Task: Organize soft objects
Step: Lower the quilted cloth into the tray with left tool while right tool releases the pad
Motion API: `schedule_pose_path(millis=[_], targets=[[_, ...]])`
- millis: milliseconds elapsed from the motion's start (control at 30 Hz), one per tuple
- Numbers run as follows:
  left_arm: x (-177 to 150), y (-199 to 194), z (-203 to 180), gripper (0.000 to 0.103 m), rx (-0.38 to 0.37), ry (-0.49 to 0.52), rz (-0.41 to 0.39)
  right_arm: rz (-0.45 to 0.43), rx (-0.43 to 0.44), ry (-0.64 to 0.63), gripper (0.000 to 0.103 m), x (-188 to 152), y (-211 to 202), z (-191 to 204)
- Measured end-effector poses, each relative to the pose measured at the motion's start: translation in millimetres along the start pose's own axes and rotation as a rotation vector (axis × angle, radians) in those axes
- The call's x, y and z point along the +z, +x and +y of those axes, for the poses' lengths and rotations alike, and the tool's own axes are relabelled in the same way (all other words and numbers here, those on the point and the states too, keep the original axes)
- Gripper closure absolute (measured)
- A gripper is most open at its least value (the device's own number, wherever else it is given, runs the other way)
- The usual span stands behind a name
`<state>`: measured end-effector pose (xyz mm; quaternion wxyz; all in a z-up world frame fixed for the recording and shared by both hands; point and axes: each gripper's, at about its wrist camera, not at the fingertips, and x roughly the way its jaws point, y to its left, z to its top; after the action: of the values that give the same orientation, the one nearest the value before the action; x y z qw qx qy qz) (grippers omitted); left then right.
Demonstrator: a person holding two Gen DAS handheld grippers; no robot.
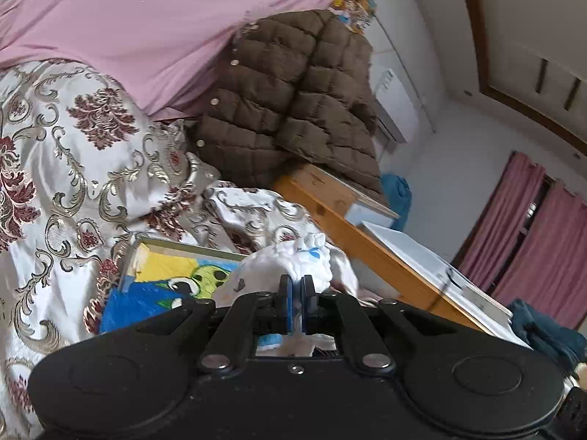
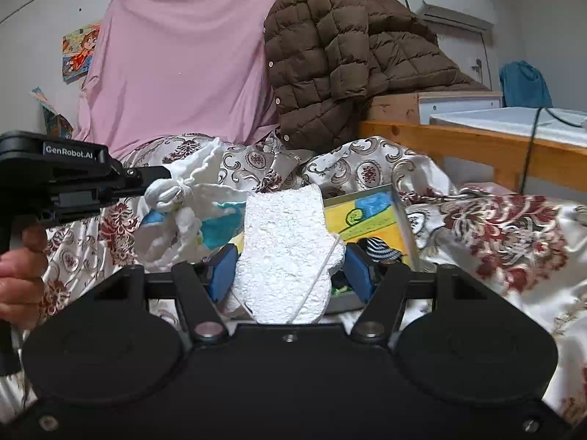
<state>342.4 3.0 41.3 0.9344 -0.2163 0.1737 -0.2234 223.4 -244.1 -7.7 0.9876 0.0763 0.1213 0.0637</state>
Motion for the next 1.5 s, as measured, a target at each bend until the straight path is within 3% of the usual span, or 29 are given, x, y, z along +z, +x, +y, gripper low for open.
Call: schedule_pose_path(millis=[267, 500, 633, 833, 1067, 1500], targets=[[9, 41, 55, 0.1, 0.054, -0.096, -0.063, 0.022, 0.004, 0.03, 0.048, 12, 68, 9], [-11, 72, 109, 0.1, 0.131, -0.194, -0.001, 0.109, -0.019, 0.112, 0.048, 9, 115, 5], [-20, 88, 124, 0.1, 0.178, -0.205, 0.055, 0.13, -0.064, 0.088, 0.048, 15, 137, 10], [-31, 101, 126, 0.1, 0.217, -0.186, 0.136, 0.129, -0.164, -0.105, 0.048, 10, 163, 21], [-36, 110, 124, 0.098, 0.22, -0.162, 0.196, 0.218, -0.165, -0.121, 0.048, -8, 188, 28], [-40, 117, 106, 0.096, 0.248, -0.074, 0.242, 0.243, -0.172, -0.068, 0.048, -16, 189, 16]])
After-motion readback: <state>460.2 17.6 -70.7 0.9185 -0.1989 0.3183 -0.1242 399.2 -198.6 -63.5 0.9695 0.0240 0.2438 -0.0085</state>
